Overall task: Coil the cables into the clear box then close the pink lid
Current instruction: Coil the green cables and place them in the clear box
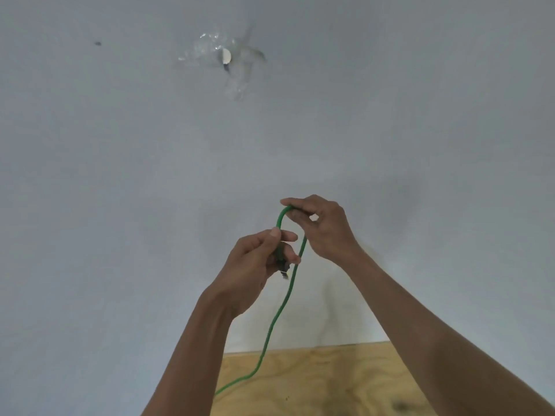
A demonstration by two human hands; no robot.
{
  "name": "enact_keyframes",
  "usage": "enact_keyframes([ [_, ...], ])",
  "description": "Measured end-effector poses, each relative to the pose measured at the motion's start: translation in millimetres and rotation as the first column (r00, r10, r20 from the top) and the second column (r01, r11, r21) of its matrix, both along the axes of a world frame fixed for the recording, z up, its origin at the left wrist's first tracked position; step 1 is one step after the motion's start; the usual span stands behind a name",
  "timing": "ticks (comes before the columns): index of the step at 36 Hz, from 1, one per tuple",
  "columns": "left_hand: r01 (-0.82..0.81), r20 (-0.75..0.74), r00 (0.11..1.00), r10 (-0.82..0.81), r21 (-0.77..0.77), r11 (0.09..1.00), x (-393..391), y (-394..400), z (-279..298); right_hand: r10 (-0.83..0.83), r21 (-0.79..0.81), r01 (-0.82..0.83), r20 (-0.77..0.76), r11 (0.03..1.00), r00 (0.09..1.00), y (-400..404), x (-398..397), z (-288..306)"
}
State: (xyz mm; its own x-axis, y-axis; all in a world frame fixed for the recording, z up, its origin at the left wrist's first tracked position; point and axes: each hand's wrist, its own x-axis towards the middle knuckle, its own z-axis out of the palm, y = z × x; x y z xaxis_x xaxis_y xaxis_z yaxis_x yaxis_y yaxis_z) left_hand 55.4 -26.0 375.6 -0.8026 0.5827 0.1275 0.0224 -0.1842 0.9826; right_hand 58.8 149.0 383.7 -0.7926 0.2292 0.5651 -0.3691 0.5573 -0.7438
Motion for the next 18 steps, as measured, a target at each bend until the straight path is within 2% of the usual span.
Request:
enact_keyframes([
  [3,0.035,0.026,0.999,-0.037,0.09,0.995,-2,20,5,0.019,0.038,-0.021,0.06,0.999,0.998,16,-4,6],
  [5,0.058,0.078,0.994,-0.072,0.169,0.984,-2,32,7,0.082,0.003,-0.083,0.109,0.997,0.991,24,-5,3],
  [8,0.056,0.138,0.986,-0.09,0.238,0.97,-2,48,9,0.231,-0.244,-0.185,0.174,0.952,0.957,32,-7,-8],
  [12,0.018,0.192,0.979,-0.068,0.253,0.967,-4,58,7,0.352,-0.425,-0.249,0.184,0.871,0.918,37,-5,-20],
  [18,-0.061,0.288,0.956,-0.053,0.374,0.925,-9,67,13,0.337,-0.335,-0.252,0.223,0.908,0.915,28,2,-44],
])
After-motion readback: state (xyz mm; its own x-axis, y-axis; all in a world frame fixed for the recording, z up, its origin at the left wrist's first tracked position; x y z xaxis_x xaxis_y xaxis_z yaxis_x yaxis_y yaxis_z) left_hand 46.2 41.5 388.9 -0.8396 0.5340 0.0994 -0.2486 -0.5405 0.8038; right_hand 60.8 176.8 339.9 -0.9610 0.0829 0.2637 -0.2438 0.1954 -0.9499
